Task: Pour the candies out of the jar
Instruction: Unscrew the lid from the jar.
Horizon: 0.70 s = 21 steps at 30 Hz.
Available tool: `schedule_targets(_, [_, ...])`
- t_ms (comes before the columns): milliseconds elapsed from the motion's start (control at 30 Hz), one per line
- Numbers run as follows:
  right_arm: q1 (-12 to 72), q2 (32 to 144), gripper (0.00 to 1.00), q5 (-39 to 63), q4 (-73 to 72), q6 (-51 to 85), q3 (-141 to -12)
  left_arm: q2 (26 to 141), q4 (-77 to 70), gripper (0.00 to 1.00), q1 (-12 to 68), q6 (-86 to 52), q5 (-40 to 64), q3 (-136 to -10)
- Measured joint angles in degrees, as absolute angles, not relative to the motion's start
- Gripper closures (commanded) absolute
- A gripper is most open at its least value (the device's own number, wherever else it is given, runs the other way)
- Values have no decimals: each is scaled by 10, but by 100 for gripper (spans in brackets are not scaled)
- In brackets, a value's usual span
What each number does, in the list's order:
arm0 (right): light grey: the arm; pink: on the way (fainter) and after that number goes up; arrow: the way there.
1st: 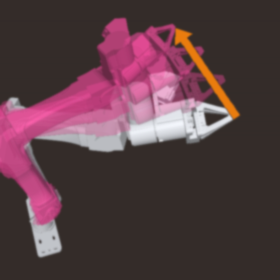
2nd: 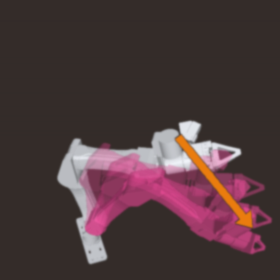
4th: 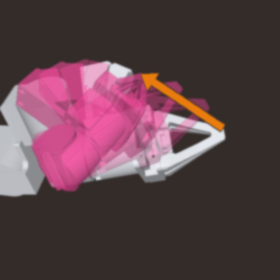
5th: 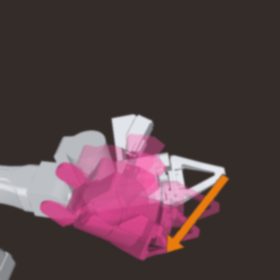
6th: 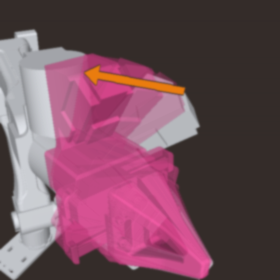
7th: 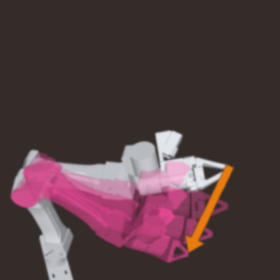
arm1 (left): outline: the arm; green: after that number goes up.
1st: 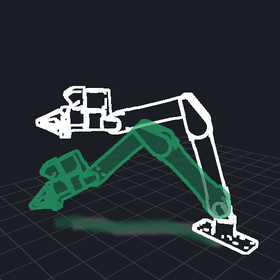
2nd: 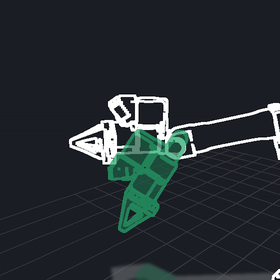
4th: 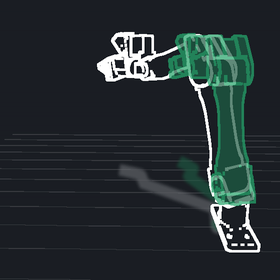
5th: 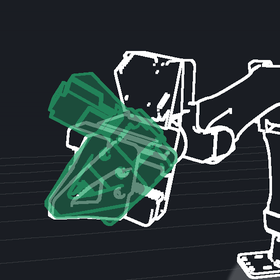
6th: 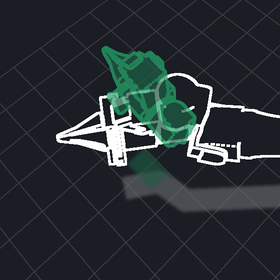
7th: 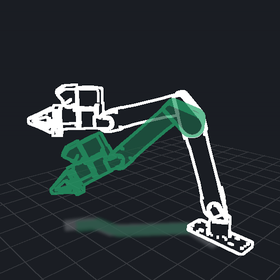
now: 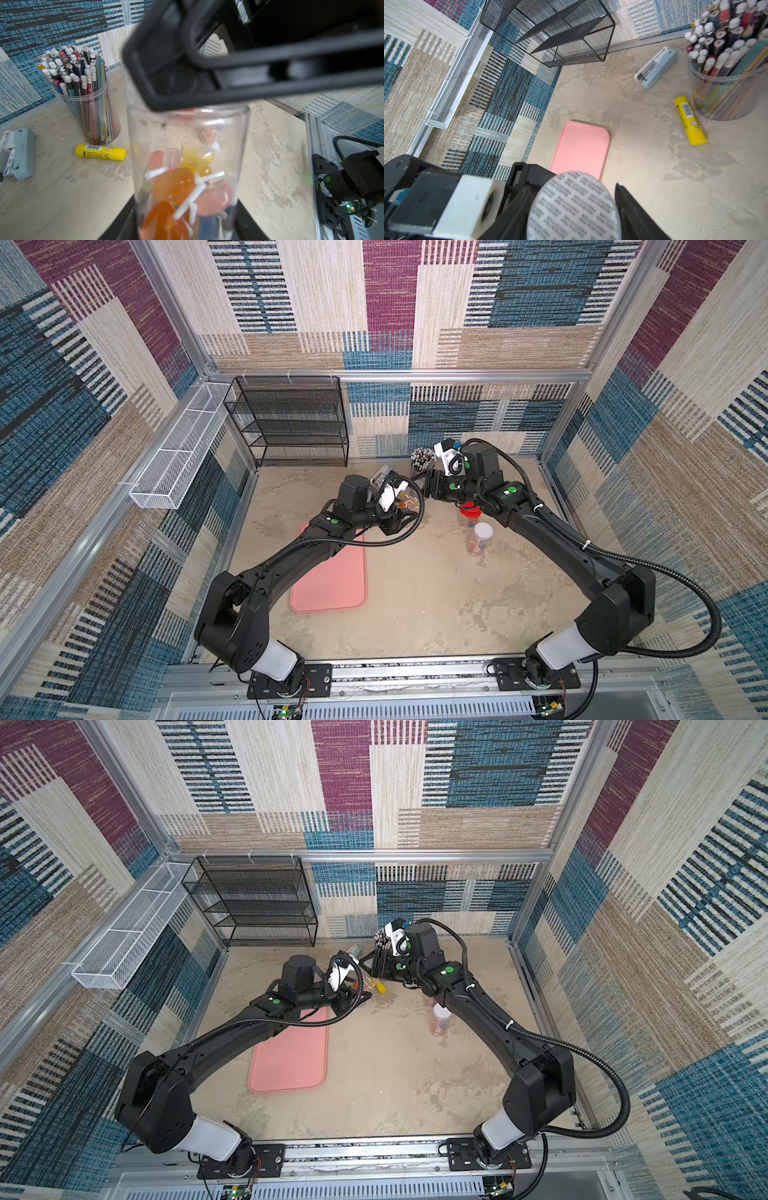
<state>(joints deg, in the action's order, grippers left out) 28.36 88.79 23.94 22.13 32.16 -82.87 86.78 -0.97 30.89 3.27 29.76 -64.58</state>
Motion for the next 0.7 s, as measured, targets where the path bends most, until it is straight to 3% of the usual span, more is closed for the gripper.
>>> schedule_targets(100, [289,891,46,225,222,320,-832,866,-1,100,310,34,289,-646])
schedule_targets(267, [296,891,48,211,224,320,-833,865,4,100,310,33,287,-647])
schedule_targets(467, [296,887,64,204,222,320,-833,867,18,100,310,32,288,-662])
schedule_targets(700, [283,872,71,239,227,277,-864,874,58,100,298,34,336,-724])
